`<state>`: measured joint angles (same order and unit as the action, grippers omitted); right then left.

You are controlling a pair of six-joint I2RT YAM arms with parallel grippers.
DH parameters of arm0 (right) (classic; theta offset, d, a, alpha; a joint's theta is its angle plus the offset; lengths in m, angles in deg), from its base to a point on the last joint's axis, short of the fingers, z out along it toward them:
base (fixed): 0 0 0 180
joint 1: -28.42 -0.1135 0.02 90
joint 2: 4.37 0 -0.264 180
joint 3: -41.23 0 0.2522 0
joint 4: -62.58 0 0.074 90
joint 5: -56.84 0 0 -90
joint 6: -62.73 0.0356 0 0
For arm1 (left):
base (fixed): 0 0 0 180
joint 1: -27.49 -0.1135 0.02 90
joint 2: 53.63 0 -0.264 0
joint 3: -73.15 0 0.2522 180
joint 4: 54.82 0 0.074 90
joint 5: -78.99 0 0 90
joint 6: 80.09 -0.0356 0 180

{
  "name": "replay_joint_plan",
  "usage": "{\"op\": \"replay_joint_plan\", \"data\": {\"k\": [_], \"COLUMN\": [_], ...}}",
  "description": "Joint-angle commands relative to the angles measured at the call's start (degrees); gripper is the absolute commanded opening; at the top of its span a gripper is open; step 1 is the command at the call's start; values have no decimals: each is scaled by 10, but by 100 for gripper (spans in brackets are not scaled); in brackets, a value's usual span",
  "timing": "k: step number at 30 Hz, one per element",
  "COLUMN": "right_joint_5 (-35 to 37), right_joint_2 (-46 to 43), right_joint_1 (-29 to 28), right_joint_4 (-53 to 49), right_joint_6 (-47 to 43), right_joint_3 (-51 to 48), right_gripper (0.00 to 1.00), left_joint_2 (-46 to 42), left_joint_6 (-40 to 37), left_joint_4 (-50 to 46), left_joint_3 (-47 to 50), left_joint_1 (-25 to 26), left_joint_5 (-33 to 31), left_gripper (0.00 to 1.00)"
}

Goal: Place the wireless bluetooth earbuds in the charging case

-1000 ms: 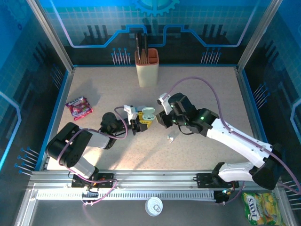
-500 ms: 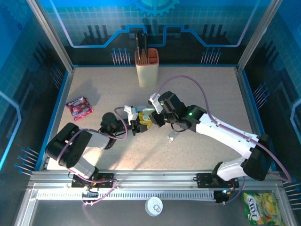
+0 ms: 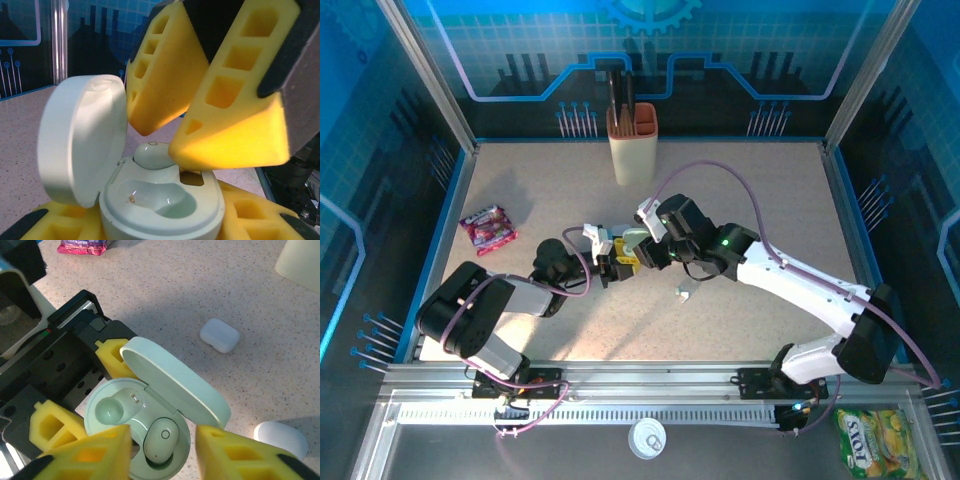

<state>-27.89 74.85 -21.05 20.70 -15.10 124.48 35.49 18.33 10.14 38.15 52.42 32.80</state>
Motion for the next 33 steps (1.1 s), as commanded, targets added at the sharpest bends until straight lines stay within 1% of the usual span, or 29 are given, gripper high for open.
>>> {"op": "replay_joint_plan", "data": {"k": [1,4,7,12,17,19,21,27,29,31,33], "right_joint_5": [-18,-63,-93,-66,-66,-78,-90,-125,-111,-73,-27], "right_joint_2": [-41,-73,-100,-155,-192,-179,-154,-36,-7,17,33], "right_joint_1": [5,26,44,71,134,160,171,170,159,137,112], "right_joint_4": [29,61,79,97,141,147,146,141,132,112,88], "right_joint_6": [14,46,76,124,200,220,226,235,236,233,226], "right_joint_3": [-10,-37,-63,-127,-241,-272,-285,-276,-268,-255,-239], "right_gripper": [43,48,49,49,48,48,48,46,44,44,44], "left_joint_2": [-20,-19,-19,-28,-32,-35,-38,-52,-57,-64,-66], "left_joint_6": [-16,-38,-66,-99,-96,-93,-92,-86,-83,-53,-27], "left_joint_4": [16,16,16,16,16,16,16,16,16,17,16], "left_joint_3": [2,7,12,20,24,26,29,39,43,48,58], "left_joint_1": [2,2,2,1,-2,-2,-2,-6,-7,-16,-39], "left_joint_5": [10,20,29,22,18,18,18,15,10,-20,-52], "left_gripper": [29,29,29,29,29,29,29,29,29,29,30]}}
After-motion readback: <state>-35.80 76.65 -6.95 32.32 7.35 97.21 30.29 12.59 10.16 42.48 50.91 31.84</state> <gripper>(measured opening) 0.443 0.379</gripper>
